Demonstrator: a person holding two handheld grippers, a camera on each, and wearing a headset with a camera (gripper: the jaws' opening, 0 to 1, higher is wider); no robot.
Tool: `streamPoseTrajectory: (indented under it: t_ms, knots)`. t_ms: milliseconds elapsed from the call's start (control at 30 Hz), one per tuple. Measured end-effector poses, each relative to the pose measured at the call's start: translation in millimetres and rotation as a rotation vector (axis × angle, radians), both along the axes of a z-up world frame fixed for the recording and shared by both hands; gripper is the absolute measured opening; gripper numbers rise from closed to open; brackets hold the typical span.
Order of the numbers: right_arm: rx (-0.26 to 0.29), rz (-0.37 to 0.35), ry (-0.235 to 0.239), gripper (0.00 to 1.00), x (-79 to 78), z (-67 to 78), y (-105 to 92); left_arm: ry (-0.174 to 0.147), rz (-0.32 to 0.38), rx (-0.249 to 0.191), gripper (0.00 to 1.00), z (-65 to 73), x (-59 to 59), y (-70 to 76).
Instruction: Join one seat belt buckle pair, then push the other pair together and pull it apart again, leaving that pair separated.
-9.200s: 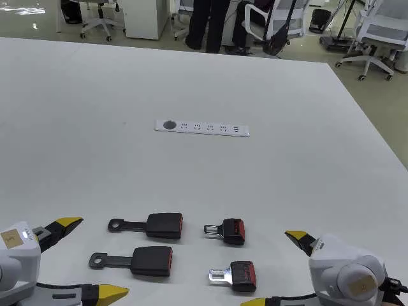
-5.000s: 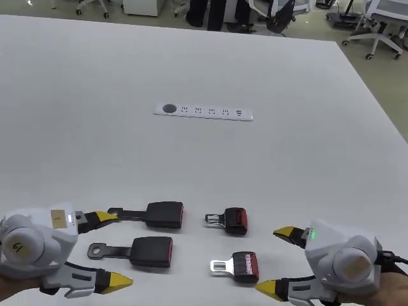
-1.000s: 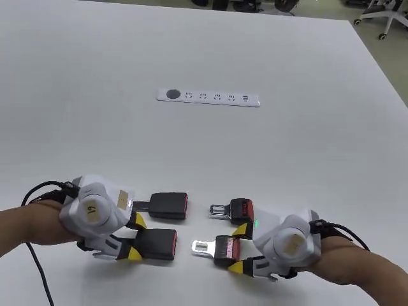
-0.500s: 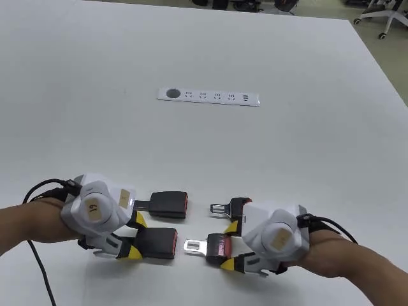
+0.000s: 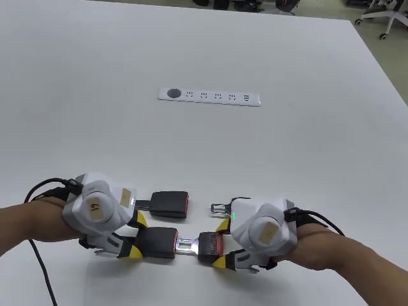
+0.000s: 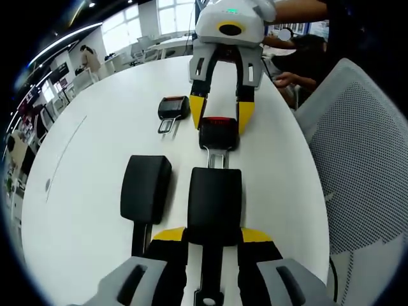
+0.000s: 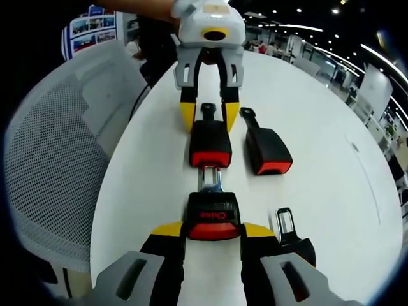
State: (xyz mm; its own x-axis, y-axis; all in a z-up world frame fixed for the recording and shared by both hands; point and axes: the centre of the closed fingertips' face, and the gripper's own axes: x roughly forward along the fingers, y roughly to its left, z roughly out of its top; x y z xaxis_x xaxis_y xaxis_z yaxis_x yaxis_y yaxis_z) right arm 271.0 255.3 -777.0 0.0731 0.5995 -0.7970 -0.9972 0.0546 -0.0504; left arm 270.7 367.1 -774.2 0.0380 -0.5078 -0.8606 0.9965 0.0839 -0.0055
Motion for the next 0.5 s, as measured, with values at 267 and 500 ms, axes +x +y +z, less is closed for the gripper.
streamPoseTrajectory:
  t_ms: [267, 500]
  knots:
    - [0.002, 0.013, 0.002, 0.30, -0.8, 0.7, 7.9, 0.000, 0.004, 0.001, 0.31, 0.3, -0.1, -0.2]
    - [0.012, 0.011, 0.008, 0.30, 0.3, 0.9, 11.9, 0.000, 0.006, 0.002, 0.31, -1.3, 1.1, 1.2]
